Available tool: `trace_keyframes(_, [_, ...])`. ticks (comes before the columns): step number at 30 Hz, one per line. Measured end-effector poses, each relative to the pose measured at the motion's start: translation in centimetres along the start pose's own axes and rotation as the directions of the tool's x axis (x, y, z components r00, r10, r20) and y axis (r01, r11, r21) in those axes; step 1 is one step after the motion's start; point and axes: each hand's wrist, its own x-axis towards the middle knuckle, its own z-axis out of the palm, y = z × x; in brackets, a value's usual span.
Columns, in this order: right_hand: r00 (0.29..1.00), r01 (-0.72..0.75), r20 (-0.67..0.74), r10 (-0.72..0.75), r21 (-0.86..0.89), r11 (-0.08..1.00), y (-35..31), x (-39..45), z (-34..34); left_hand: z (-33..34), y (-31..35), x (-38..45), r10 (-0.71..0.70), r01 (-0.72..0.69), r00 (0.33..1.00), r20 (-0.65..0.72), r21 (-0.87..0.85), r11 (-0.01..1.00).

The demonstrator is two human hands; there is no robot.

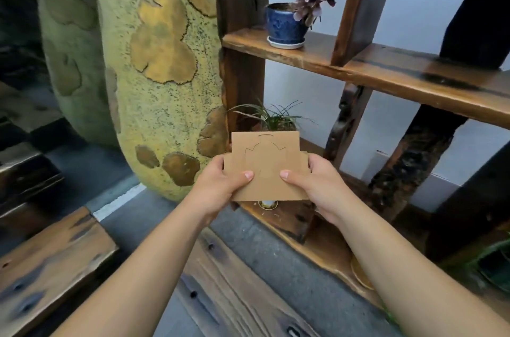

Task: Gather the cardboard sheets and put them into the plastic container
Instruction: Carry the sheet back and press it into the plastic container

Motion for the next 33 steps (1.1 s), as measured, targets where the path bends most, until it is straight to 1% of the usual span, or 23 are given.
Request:
trace_keyframes(5, [0.992, 0.001, 0.129, 0.0, -0.003, 1.0, -0.9, 0.2, 10.2, -9.8, -0.7, -2.8, -0.004, 0.0, 0.991, -0.133, -0.029, 1.0])
trace_keyframes(10, [0.966, 0.018, 0.26, -0.002, -0.058, 0.998, -1.1, 0.6, 20.7, -19.6, -2.2, -6.3, -0.015, 0.005, 0.962, -0.273, -0.04, 0.999])
trace_keyframes(13, [0.935, 0.039, 0.353, 0.004, -0.115, 0.993, -1.0, 0.6, 26.9, -24.8, -3.2, -9.0, -0.045, 0.027, 0.923, -0.381, -0.053, 0.998])
trace_keyframes(16, [0.894, 0.047, 0.448, 0.022, -0.143, 0.989, -0.9, 0.3, 31.9, -29.0, -3.7, -11.7, -0.053, 0.062, 0.87, -0.49, 0.001, 0.998])
trace_keyframes(18, [0.868, 0.057, 0.496, 0.028, -0.156, 0.986, -1.0, -0.1, 34.3, -30.8, -3.7, -13.2, -0.062, 0.093, 0.849, -0.524, 0.032, 0.995])
trace_keyframes(19, [0.847, 0.069, 0.532, 0.026, -0.158, 0.985, -1.0, -0.3, 36.4, -32.3, -3.9, -14.5, -0.064, 0.106, 0.829, -0.556, 0.043, 0.993])
trace_keyframes(20, [0.841, 0.072, 0.541, 0.027, -0.162, 0.984, -1.2, -0.6, 37.3, -32.8, -3.9, -15.0, -0.055, 0.106, 0.821, -0.569, 0.056, 0.993])
trace_keyframes(23, [0.79, 0.091, 0.613, 0.032, -0.168, 0.981, -0.9, -1.1, 41.3, -35.1, -4.5, -17.3, -0.059, 0.139, 0.756, -0.652, 0.071, 0.988])
trace_keyframes(27, [0.697, 0.099, 0.714, 0.072, -0.195, 0.976, -0.2, -1.4, 46.6, -37.6, -5.9, -20.2, -0.119, 0.196, 0.637, -0.762, 0.01, 0.98])
trace_keyframes(30, [0.602, 0.087, 0.793, 0.1, -0.189, 0.978, 0.5, -1.4, 50.3, -39.2, -6.9, -22.2, -0.154, 0.208, 0.545, -0.824, -0.046, 0.977])
trace_keyframes(33, [0.491, 0.106, 0.863, 0.116, -0.192, 0.976, 0.8, -1.6, 54.1, -40.3, -7.6, -24.0, -0.195, 0.199, 0.42, -0.886, -0.12, 0.973])
